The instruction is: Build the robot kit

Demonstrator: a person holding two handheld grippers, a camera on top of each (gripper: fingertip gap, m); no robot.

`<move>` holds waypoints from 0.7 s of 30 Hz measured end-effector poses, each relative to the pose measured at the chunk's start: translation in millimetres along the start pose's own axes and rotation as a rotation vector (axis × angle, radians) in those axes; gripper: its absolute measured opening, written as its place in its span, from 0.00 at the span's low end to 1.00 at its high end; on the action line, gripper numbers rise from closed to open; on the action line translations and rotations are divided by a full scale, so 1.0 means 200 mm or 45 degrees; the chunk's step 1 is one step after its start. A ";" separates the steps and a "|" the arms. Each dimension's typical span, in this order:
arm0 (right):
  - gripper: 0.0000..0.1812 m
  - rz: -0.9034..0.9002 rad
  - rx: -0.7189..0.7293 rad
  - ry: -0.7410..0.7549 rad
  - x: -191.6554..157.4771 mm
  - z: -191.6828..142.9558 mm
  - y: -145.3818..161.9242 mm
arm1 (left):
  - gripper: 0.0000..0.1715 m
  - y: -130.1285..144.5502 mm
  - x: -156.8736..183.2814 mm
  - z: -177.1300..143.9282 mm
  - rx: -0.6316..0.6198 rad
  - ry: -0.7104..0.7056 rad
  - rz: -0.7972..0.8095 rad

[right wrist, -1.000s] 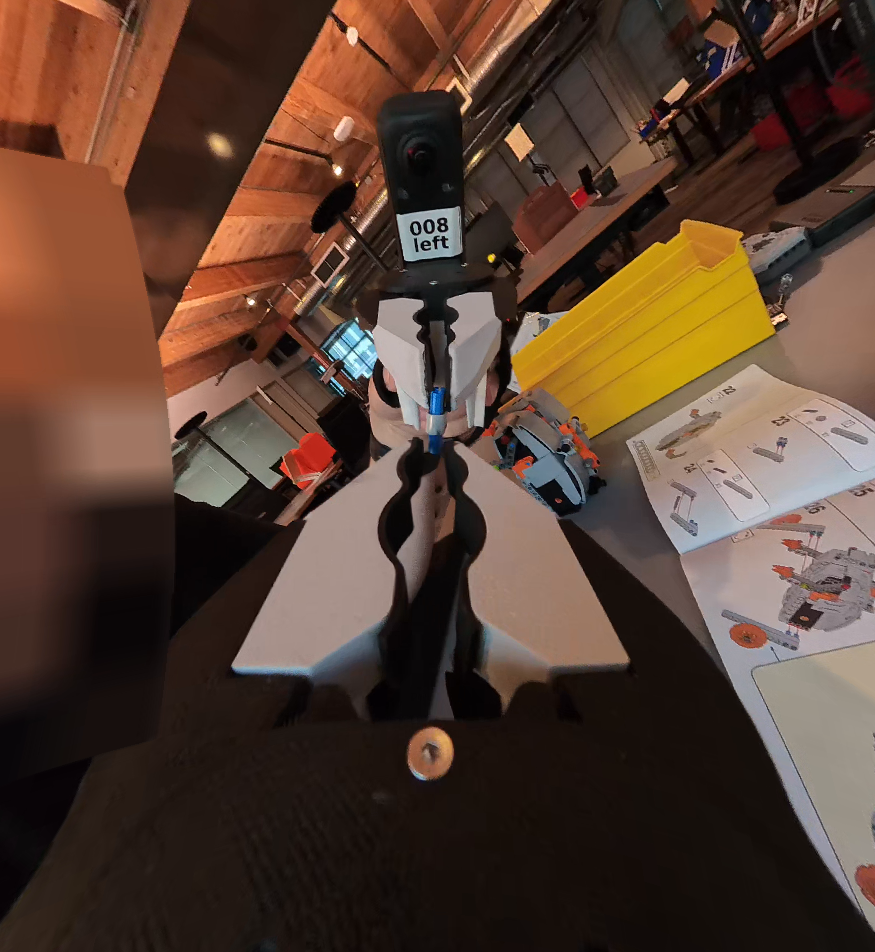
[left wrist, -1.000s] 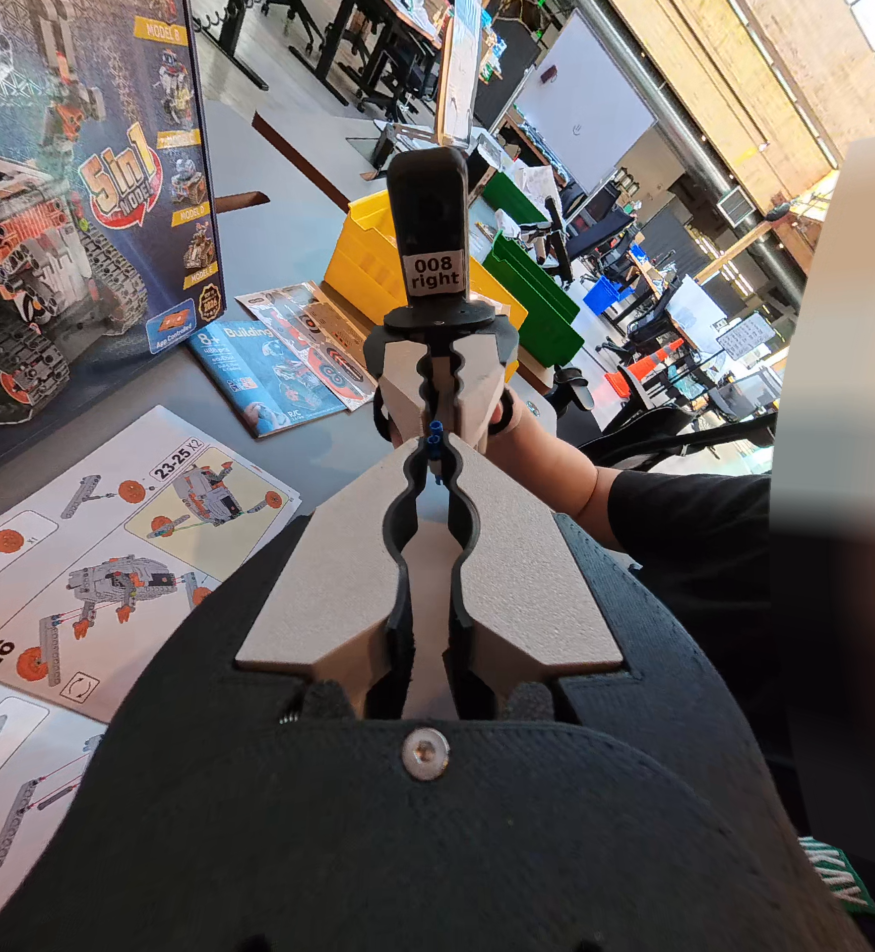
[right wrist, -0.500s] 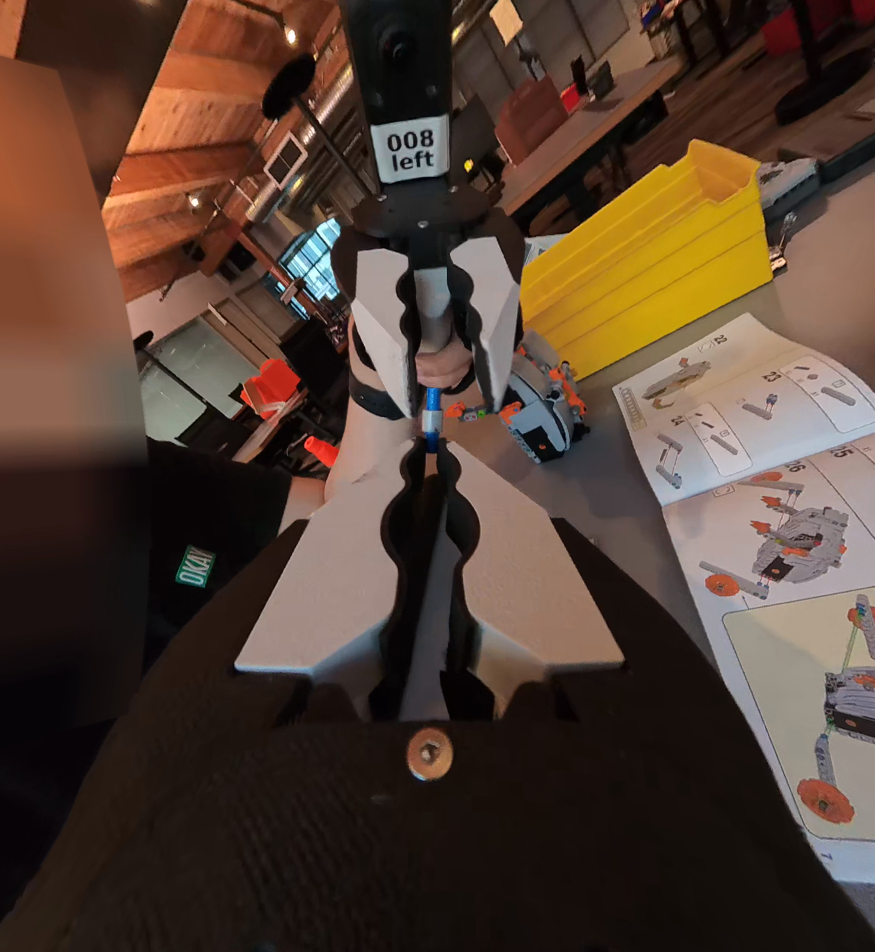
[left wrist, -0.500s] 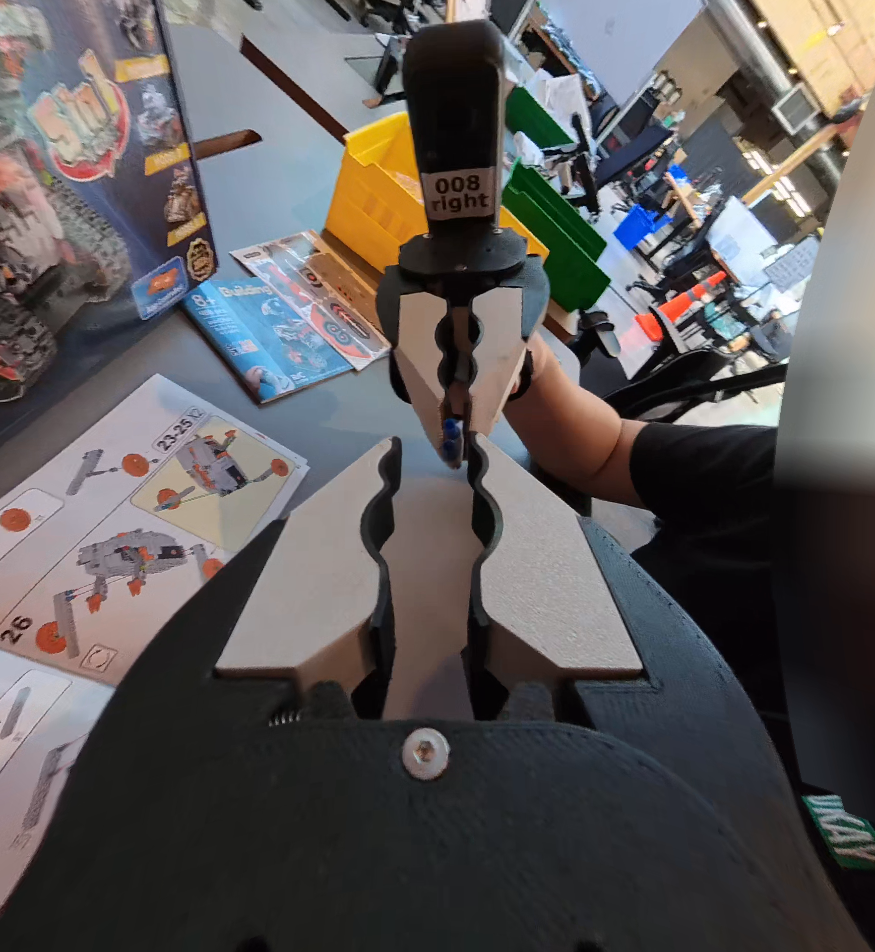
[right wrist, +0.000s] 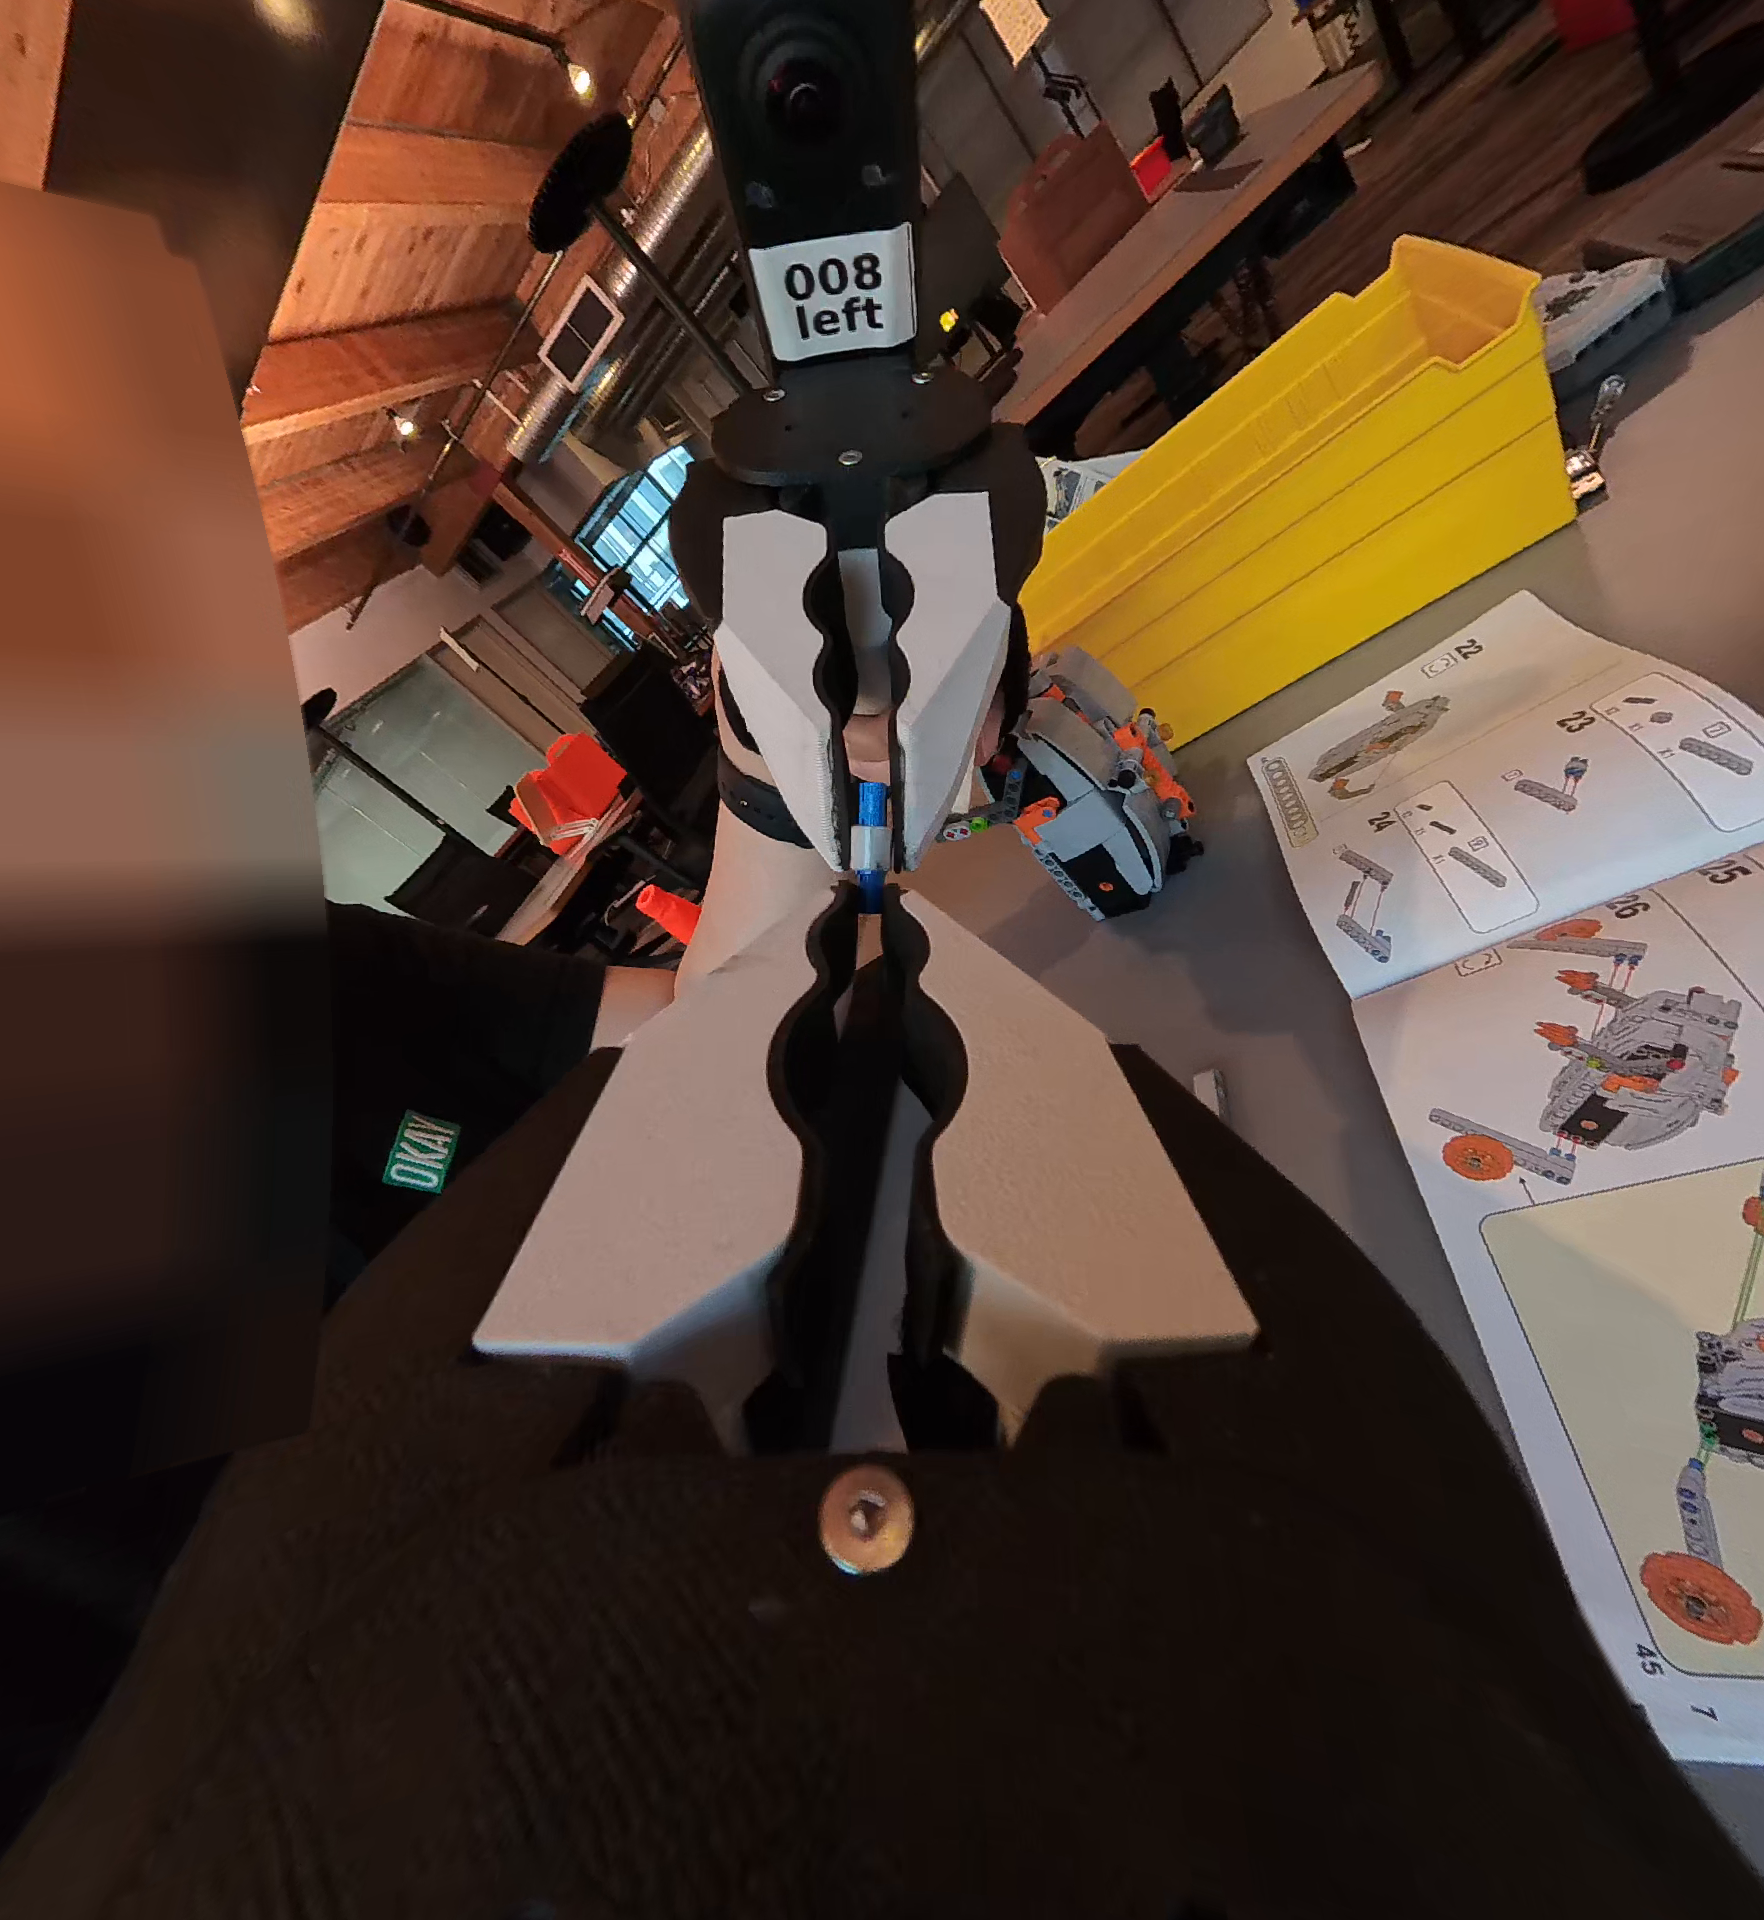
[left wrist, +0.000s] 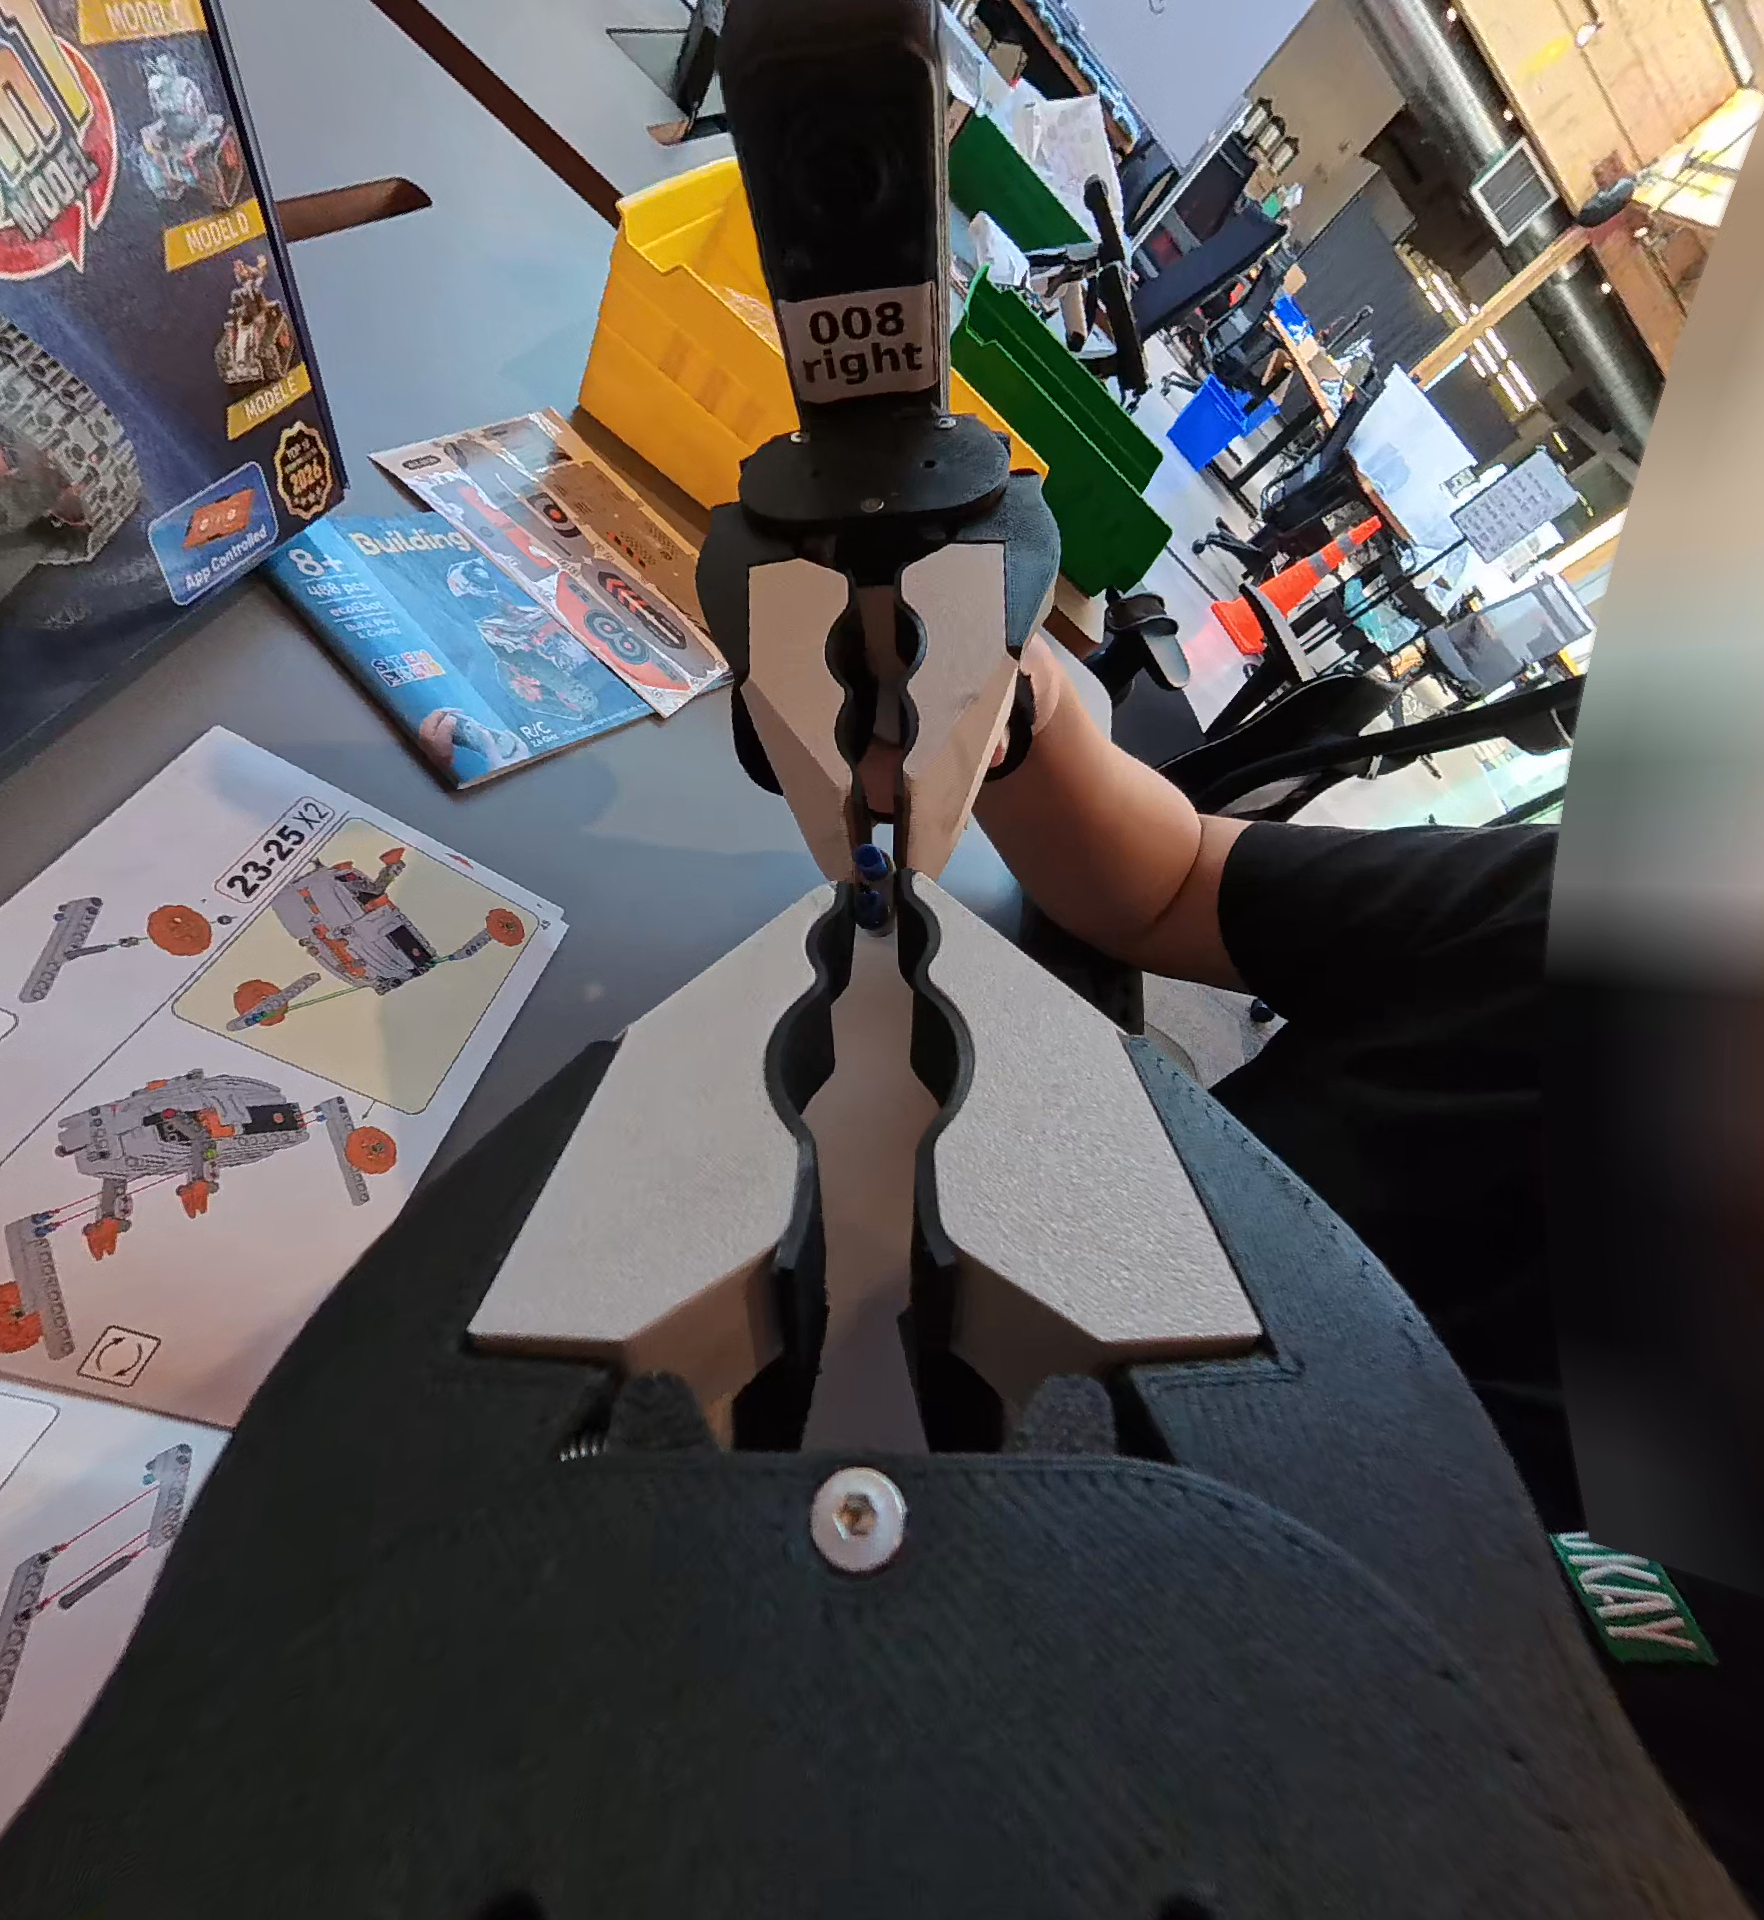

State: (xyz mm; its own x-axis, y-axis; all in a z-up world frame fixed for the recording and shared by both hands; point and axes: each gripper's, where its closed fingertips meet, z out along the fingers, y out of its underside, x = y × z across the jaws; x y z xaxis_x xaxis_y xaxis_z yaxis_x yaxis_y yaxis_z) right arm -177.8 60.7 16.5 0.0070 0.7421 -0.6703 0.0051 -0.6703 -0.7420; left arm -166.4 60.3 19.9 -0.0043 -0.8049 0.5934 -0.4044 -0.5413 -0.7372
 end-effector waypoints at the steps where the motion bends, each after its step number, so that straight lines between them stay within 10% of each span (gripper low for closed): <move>1: 0.01 -0.013 0.001 0.007 0.00 0.00 0.00 | 0.04 0.00 0.00 0.00 -0.004 0.001 -0.002; 21: 0.01 -0.197 -0.036 0.022 -0.06 0.02 0.01 | 0.15 -0.01 0.06 -0.13 0.041 -0.064 0.147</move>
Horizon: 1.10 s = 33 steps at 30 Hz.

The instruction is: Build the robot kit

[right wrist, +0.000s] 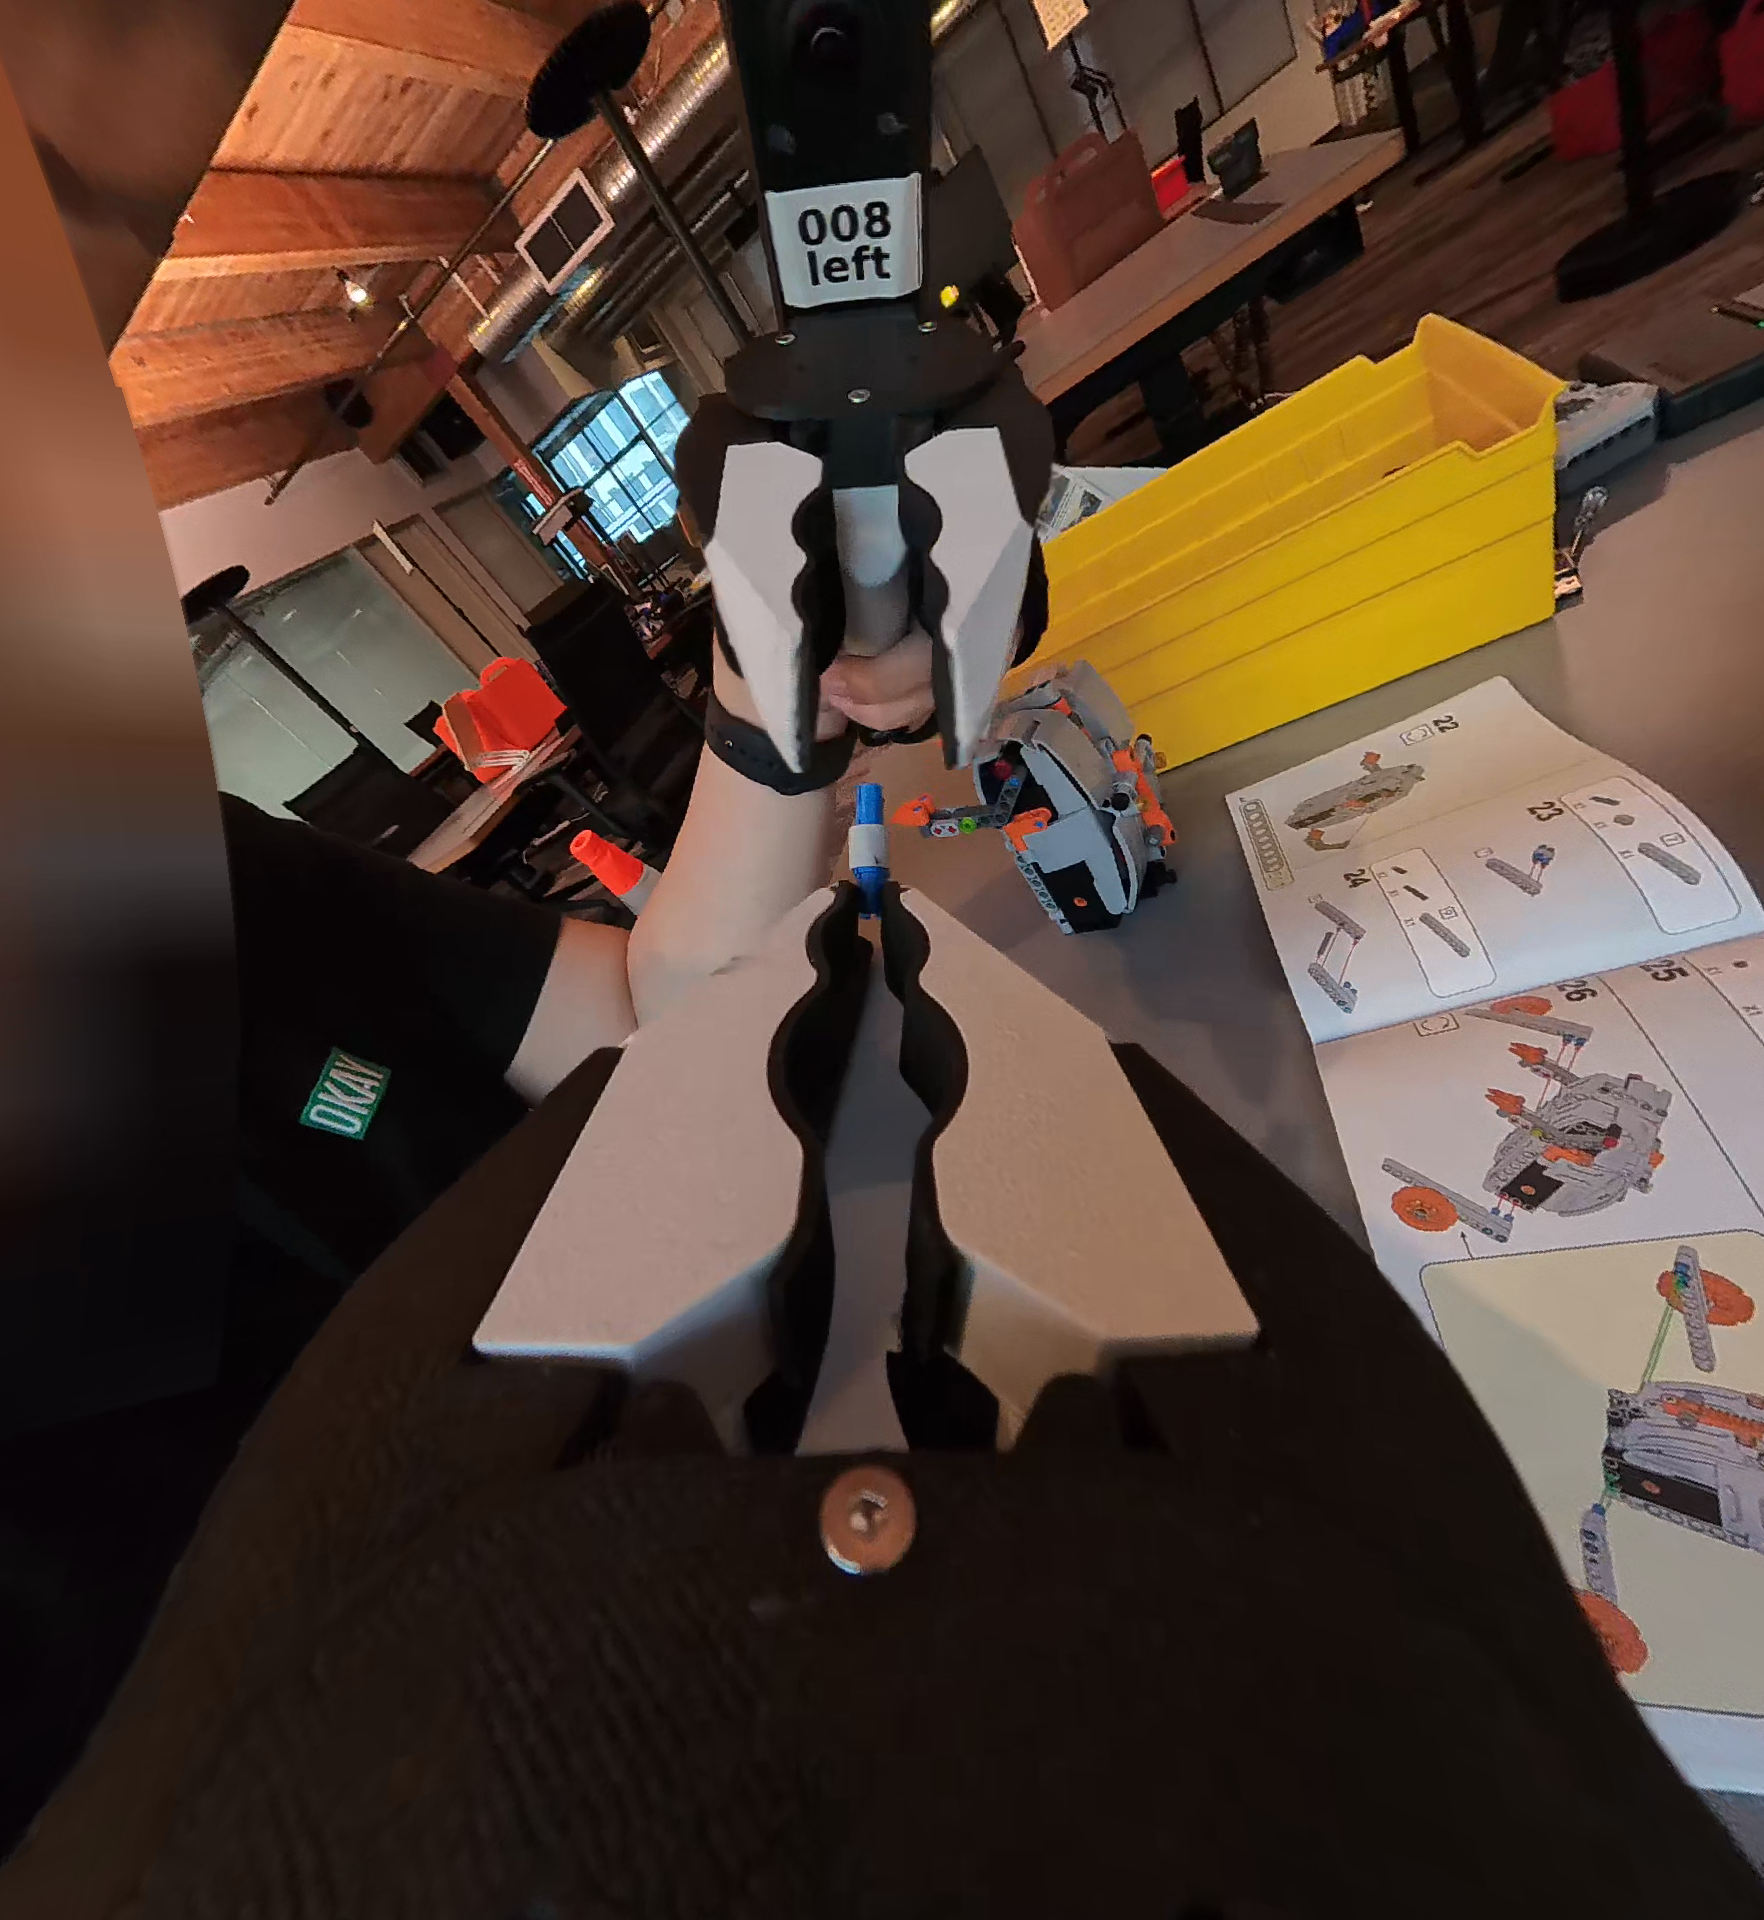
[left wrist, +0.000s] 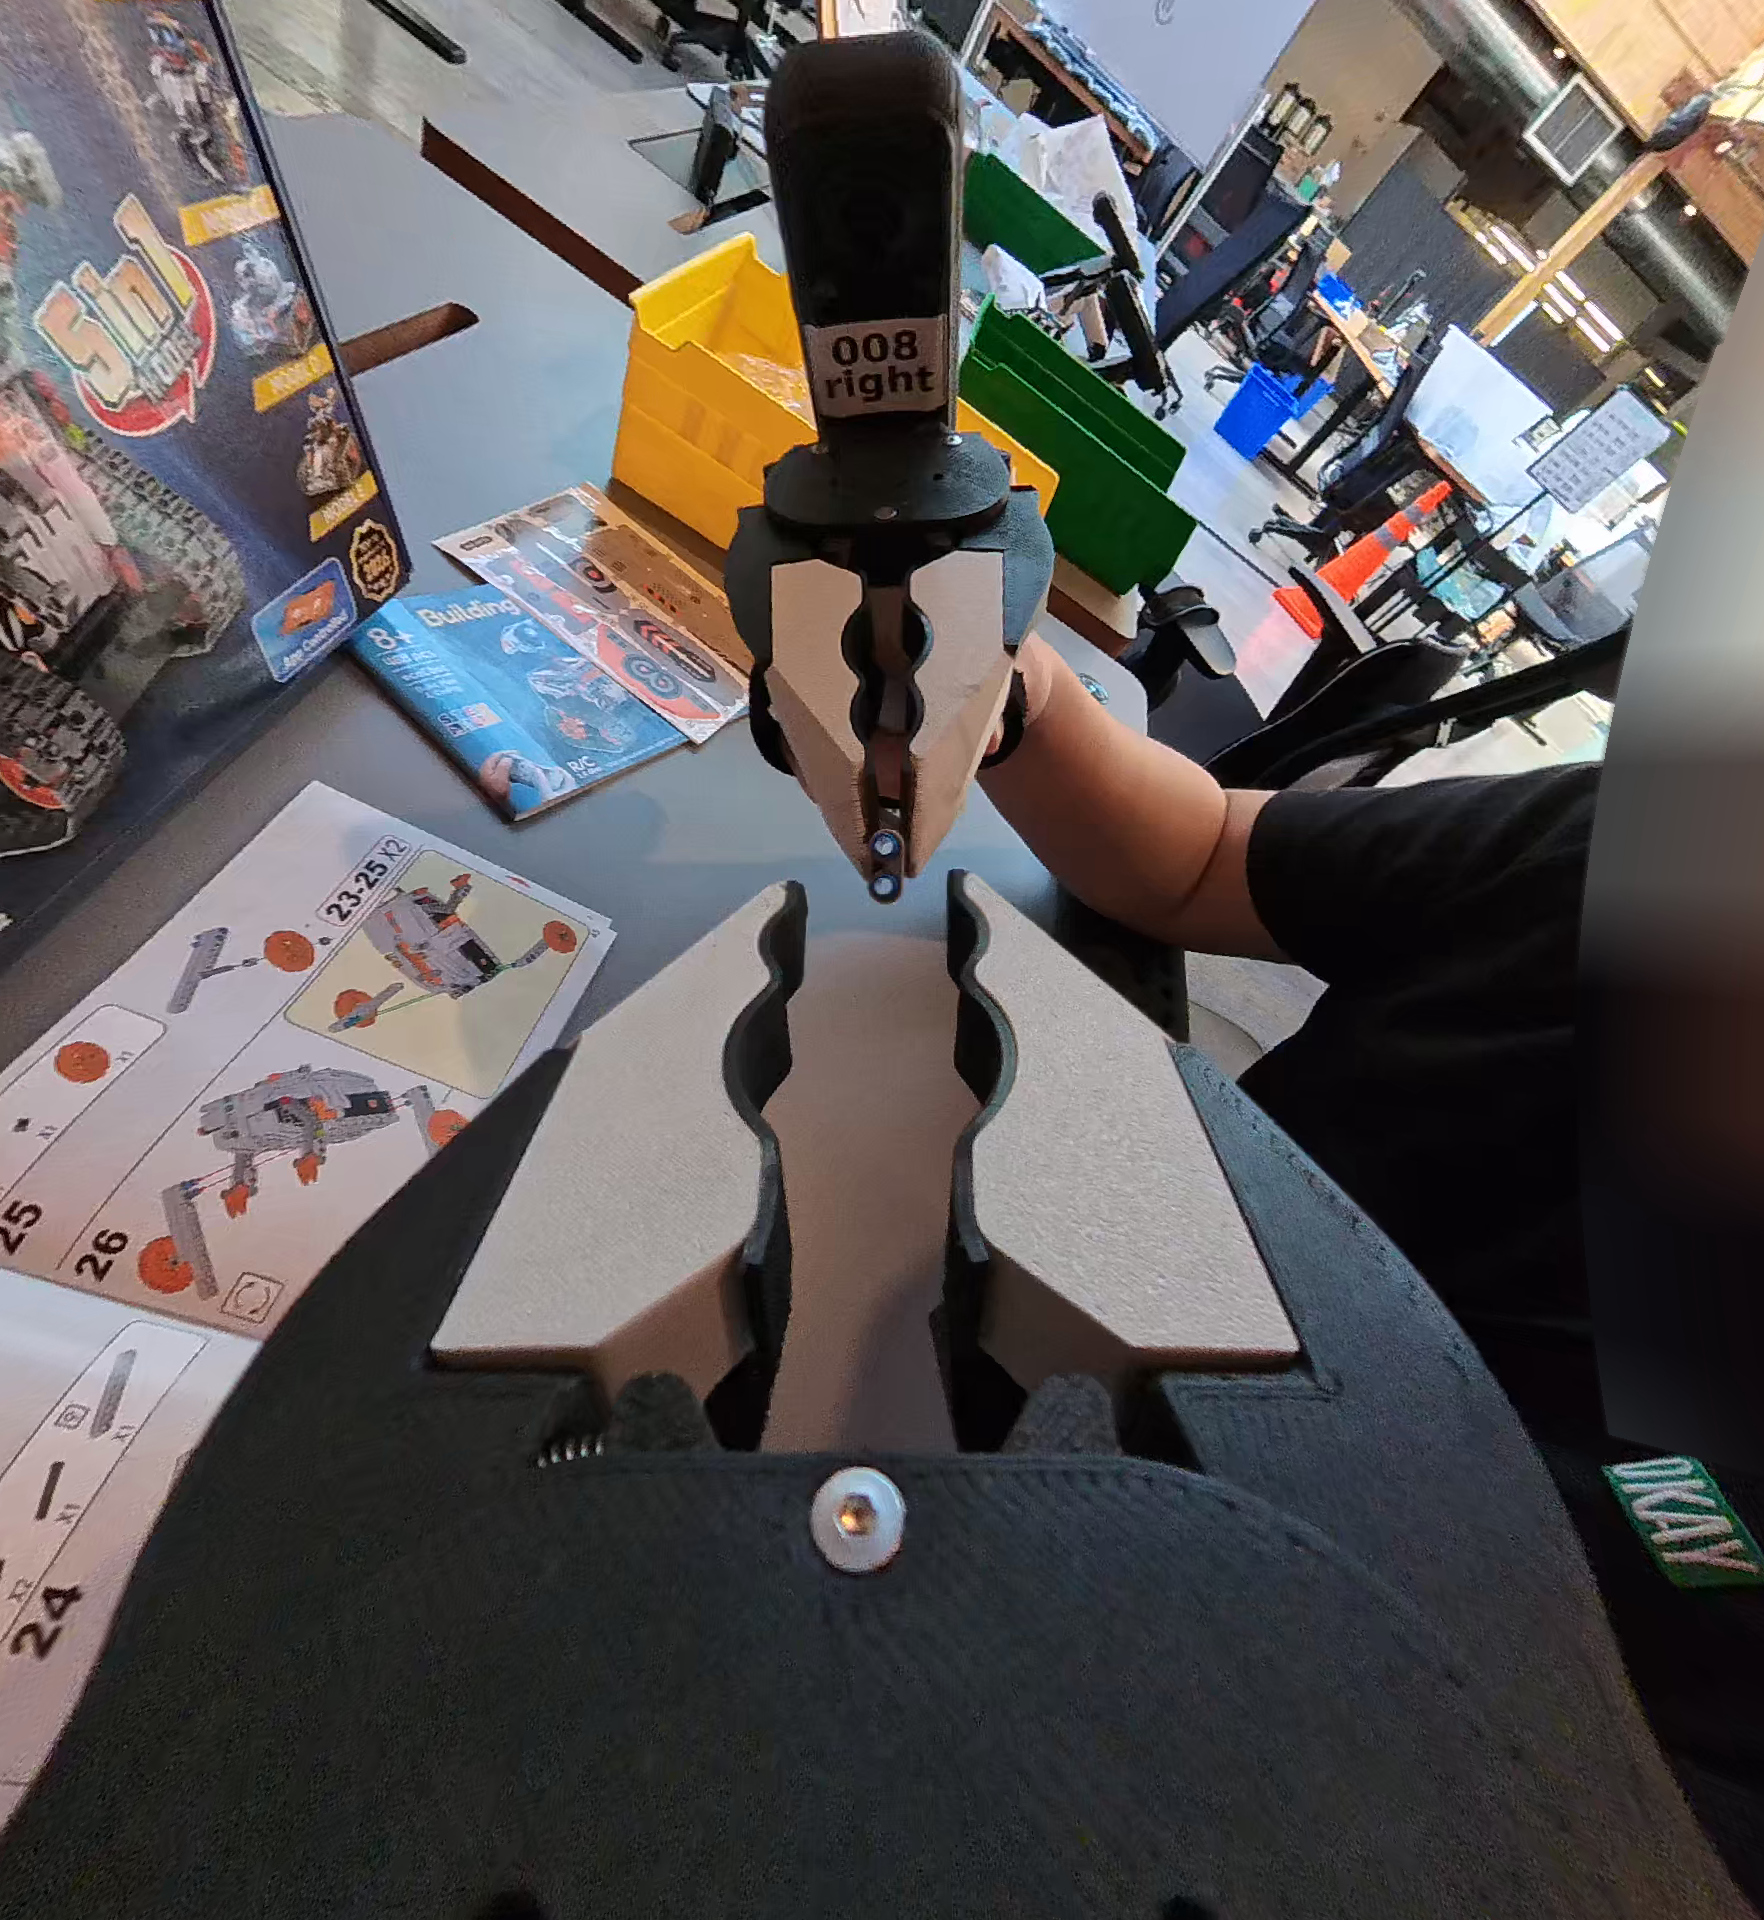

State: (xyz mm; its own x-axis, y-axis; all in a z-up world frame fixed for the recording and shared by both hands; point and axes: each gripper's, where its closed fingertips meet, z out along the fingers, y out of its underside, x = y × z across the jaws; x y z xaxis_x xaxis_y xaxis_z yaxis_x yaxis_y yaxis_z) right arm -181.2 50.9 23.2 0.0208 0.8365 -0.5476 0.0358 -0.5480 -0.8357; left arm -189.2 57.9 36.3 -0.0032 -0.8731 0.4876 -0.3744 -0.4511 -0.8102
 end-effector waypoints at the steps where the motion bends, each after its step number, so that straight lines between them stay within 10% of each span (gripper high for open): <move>1: 0.01 0.005 0.004 -0.005 0.00 0.00 0.00 | 0.15 0.00 0.01 0.01 -0.010 0.012 -0.004; 18: 0.01 0.006 0.008 0.015 0.02 0.01 0.01 | 0.03 0.04 -0.01 0.11 -0.080 0.106 -0.112; 22: 0.23 -0.181 0.044 0.093 0.07 0.03 0.01 | 0.03 0.02 -0.08 0.01 -0.037 -0.019 -0.133; 33: 0.14 -0.402 -0.838 0.468 0.48 0.29 0.69 | 0.03 -0.08 -0.14 -0.38 0.293 -0.177 -0.210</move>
